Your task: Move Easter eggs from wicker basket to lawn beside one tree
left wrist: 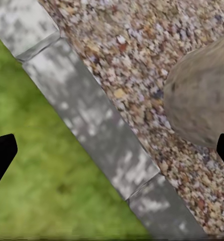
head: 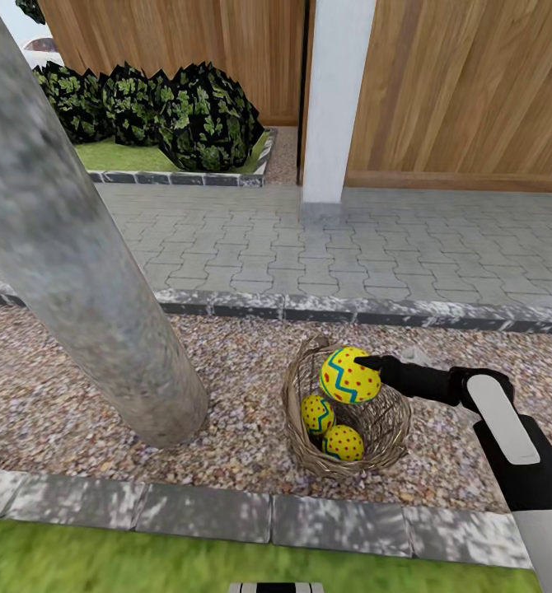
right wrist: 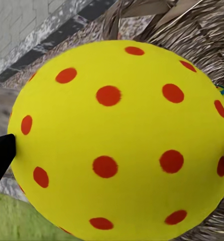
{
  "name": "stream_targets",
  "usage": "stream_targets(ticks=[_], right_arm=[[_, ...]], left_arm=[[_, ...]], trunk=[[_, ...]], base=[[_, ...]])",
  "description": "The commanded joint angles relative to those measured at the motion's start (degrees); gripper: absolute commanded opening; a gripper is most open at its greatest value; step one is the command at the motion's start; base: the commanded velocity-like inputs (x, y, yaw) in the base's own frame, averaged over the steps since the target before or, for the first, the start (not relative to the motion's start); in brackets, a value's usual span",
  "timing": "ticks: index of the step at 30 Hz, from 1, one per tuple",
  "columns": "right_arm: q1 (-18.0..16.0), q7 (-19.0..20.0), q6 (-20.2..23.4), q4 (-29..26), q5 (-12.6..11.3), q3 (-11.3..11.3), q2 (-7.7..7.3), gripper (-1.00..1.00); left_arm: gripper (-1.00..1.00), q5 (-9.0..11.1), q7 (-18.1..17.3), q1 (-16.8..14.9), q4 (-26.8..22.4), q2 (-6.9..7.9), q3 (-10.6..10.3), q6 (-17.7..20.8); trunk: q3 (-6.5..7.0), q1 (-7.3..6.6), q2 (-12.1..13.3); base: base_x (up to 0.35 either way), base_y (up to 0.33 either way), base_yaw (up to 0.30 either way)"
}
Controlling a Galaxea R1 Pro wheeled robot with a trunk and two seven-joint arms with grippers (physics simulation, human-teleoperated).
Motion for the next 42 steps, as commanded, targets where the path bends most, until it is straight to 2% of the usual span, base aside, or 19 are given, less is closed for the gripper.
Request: stream_targets(ticks=[1, 6, 7, 12, 13, 17, 19, 21, 23, 25, 30, 33, 34, 35, 36, 38, 39, 40, 42], right_arm=[[0.0, -0.6, 0.0, -0.1, -0.3, 0.2, -0.02, -1.0], [0.0, -0.6, 0.0, -0.1, 0.9, 1.3, -0.01, -1.0], [0.0, -0.6, 0.0, -0.1, 0.9, 2.7, -0.02, -1.0], [0.0, -0.6, 0.0, -0.1, 0.9, 2.7, -0.02, -1.0], [0.0, -0.7, 0.0, -0.1, 0.9, 2.7, -0.02, -1.0], [0.0, -0.7, 0.0, -0.2, 0.9, 3.8, -0.07, -1.0], [0.0, -0.7, 0.0, -0.2, 1.0, 4.7, -0.17, -1.0], [0.0, -0.7, 0.0, -0.4, 3.6, 6.3, -0.17, -1.0], [0.0, -0.6, 0.0, -0.4, 7.7, 7.5, 0.0, -1.0], [0.0, -0.6, 0.0, -0.5, 9.0, 7.9, 0.04, -1.0], [0.0, -0.8, 0.3, -0.9, 10.4, 9.7, -0.23, -1.0], [0.6, -0.9, 0.5, -1.8, 14.7, 10.1, -0.47, -1.0], [0.7, -1.0, 0.6, -1.9, 17.1, 10.0, -1.54, -1.0], [0.7, -1.1, 0.6, -1.8, 18.6, 9.8, -2.55, -1.0], [0.7, -1.6, 0.6, -1.7, 19.7, 9.6, -4.02, -1.0], [0.8, -3.9, 0.6, -1.5, 20.4, 8.8, -7.01, -1.0], [0.8, -5.0, 0.6, -1.4, 20.5, 7.4, -7.76, -1.0], [1.0, -6.2, 0.7, -1.3, 20.5, 4.6, -8.27, -1.0], [1.3, -8.6, 0.7, -1.2, 20.8, 0.7, -8.87, -1.0]], left_arm=[[1.0, -0.5, -0.6, 0.2, -0.1, -0.34, 0.1, 0.2], [1.0, -0.4, -0.7, 0.2, -0.1, -0.43, -0.2, 0.2], [1.0, -0.4, -0.7, 0.2, -0.1, -0.44, -0.2, 0.2], [1.0, -0.4, -0.7, 0.2, -0.5, -1.13, -0.5, 0.2], [1.0, -0.4, -0.7, 0.2, -0.6, -1.14, -5.5, 0.2], [1.0, -0.4, -0.7, 0.2, -2.5, -1.14, -6.2, 0.1], [1.0, -0.4, -0.7, 0.2, -2.6, -1.14, -8.2, 0.1], [1.0, -0.3, -0.8, 0.2, -2.6, -1.17, -11.0, 0.1], [1.0, -0.4, -0.8, 0.2, -2.6, -1.45, -12.4, 0.1], [1.0, -0.4, -0.7, 0.2, -2.6, -1.62, -12.7, 0.1], [1.0, -0.7, -0.7, 0.2, 0.0, -1.65, -12.8, -0.7], [1.0, -0.7, -0.7, 0.2, 2.6, -1.59, -12.9, -1.5], [1.0, -0.8, -0.7, 0.2, 3.1, -1.63, -13.1, -1.6], [1.0, -0.8, -0.7, 0.2, 4.5, -1.61, -14.9, -1.6], [1.0, -0.7, -0.7, 0.2, 5.9, -1.59, -17.8, -1.7], [1.0, -0.7, -0.7, 0.2, 6.9, -1.65, -21.2, -2.0], [1.0, -0.6, -0.7, 0.2, 7.1, -1.66, -21.7, -2.1], [1.0, -0.7, -0.7, 0.2, 7.6, -1.66, -22.1, -2.2], [1.0, -0.7, -0.7, 0.2, 9.6, -1.67, -22.3, -3.0]], trunk=[[-0.04, -0.01, 0.0], [-0.04, -0.01, 0.0], [-0.04, -0.01, 0.0], [0.04, -0.01, 0.0], [0.04, -0.01, 0.0], [0.39, -0.45, 0.8], [0.75, -0.89, 1.6], [1.11, -1.33, 2.4], [1.47, -1.77, 3.2], [1.83, -2.21, 4.0], [2.73, -3.3, 6.0], [3.27, -3.96, 7.2], [3.45, -4.18, 7.6], [3.63, -4.4, 8.0], [3.81, -4.62, 8.4], [4.16, -5.06, 9.2], [4.34, -5.28, 9.6], [4.52, -5.5, 10.0], [4.88, -5.94, 10.8]], base=[[0.0, 0.0, 0.0], [0.0, 0.0, 0.0], [0.0, 0.167, -0.078], [0.011, 0.163, -0.118], [0.006, 0.015, 0.0], [0.001, 0.001, 0.0], [0.0, 0.0, 0.0], [0.0, 0.0, 0.0], [0.0, 0.0, 0.0], [0.0, 0.0, 0.0], [0.0, 0.0, 0.0], [0.0, 0.0, 0.0], [0.0, 0.0, 0.0], [0.0, 0.0, 0.0], [0.0, 0.0, 0.0], [0.0, 0.0, 0.0], [0.0, 0.0, 0.0], [0.0, 0.0, 0.0], [0.0, 0.0, 0.0]])
